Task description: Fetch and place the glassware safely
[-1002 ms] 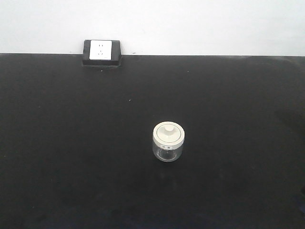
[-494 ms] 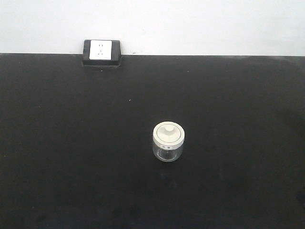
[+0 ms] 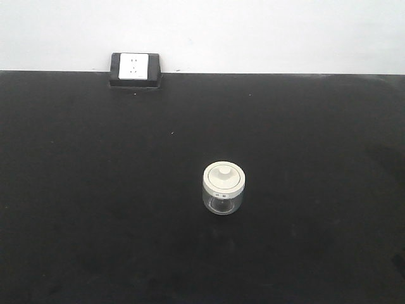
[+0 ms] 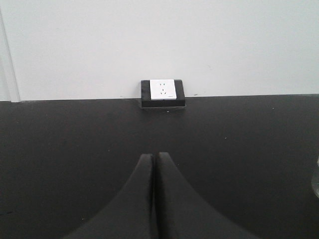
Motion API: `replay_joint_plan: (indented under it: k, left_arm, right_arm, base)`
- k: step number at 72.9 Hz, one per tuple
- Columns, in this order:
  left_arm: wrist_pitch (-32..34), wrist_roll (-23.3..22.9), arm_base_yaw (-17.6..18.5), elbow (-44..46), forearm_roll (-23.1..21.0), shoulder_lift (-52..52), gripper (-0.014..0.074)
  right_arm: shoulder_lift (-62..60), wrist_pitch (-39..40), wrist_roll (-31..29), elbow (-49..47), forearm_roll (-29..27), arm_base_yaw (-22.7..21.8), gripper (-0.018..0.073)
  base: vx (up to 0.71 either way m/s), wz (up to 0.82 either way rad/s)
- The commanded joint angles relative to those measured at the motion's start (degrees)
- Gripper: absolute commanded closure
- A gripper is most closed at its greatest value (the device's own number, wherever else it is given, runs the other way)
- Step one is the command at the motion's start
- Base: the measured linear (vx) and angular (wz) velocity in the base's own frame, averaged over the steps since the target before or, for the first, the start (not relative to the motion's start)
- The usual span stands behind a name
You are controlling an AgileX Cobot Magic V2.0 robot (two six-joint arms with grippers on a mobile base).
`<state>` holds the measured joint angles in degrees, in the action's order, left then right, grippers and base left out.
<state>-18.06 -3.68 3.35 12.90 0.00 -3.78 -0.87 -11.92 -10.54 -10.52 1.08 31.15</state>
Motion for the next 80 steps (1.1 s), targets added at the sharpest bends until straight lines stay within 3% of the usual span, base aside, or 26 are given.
replay_joint_plan:
  k: [1,19,49,80]
  left_arm:
    - [4.02,-0.41,0.38,1.54,-0.62,-0.93,0.0603]
    - [3.97,-0.21,0.38,-0.30,1.44,0.19,0.0603]
    - [11.95,-0.49,0.33,-16.04,1.29,5.23,0.0603]
    - [18.41,-0.49,0.33,-16.12,0.84,5.23,0.0603]
  right_arm:
    - [0.19,4.57,-0.30,-1.61,0.63,-0.10,0.0567]
    - [0.19,4.57,-0.30,-1.61,0.63,-0.10,0.0567]
    - [0.19,4.57,-0.30,-1.61,0.63,-0.10,0.0567]
    - [0.19,4.57,-0.30,-1.61,0.63,-0.10,0.0567]
  base:
    - [0.00,0.00]
    - [0.00,0.00]
    - [0.00,0.00]
    - [0.00,0.00]
